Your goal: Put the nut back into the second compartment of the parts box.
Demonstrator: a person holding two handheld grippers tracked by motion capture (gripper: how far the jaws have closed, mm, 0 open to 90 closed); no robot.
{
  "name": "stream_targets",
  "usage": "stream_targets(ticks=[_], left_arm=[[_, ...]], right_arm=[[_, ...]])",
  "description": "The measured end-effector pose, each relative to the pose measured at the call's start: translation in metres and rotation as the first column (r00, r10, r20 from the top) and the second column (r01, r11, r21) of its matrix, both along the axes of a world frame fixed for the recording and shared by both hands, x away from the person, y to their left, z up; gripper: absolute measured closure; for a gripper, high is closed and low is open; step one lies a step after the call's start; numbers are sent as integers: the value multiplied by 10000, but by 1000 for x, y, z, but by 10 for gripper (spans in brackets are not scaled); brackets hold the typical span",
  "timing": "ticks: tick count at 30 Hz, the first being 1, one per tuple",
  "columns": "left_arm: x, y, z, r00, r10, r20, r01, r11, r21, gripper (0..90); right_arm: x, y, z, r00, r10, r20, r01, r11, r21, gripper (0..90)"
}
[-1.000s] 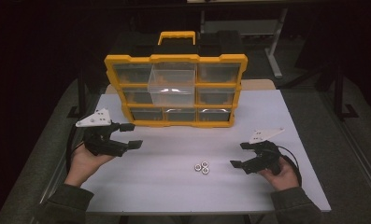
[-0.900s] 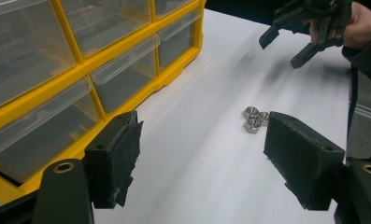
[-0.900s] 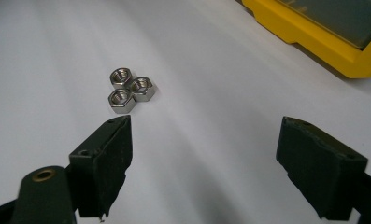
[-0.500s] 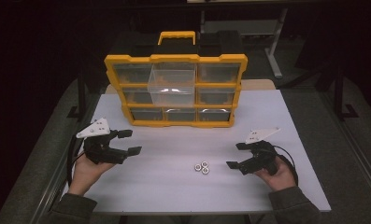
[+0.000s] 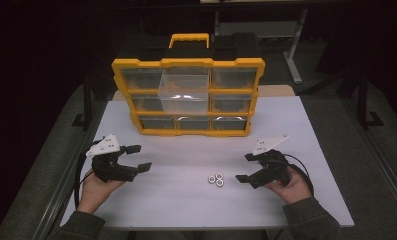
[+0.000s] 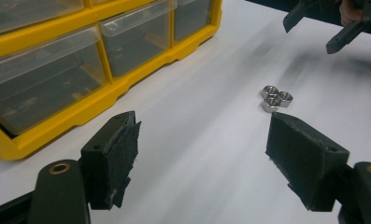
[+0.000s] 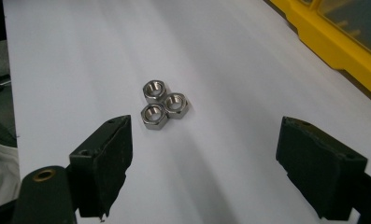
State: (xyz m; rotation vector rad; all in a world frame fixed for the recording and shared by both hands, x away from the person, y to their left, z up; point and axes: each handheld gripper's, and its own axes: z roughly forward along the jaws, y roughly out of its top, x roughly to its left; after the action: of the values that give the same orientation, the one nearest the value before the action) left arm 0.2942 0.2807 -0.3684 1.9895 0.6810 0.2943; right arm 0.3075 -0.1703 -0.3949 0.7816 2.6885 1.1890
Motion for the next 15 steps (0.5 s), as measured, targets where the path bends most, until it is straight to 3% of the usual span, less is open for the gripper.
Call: stream_targets(ticks=[7, 15], left_arm=[[-3, 3, -7, 9998, 158, 83, -157, 9998, -113, 249], [-4, 4, -10, 9998, 218, 23, -217, 9995, -214, 238]], right_arm=[[9, 6, 4, 9997, 246, -52, -246, 9996, 116, 213], [20, 29, 1, 9982, 558, -230, -560, 9984, -70, 280]])
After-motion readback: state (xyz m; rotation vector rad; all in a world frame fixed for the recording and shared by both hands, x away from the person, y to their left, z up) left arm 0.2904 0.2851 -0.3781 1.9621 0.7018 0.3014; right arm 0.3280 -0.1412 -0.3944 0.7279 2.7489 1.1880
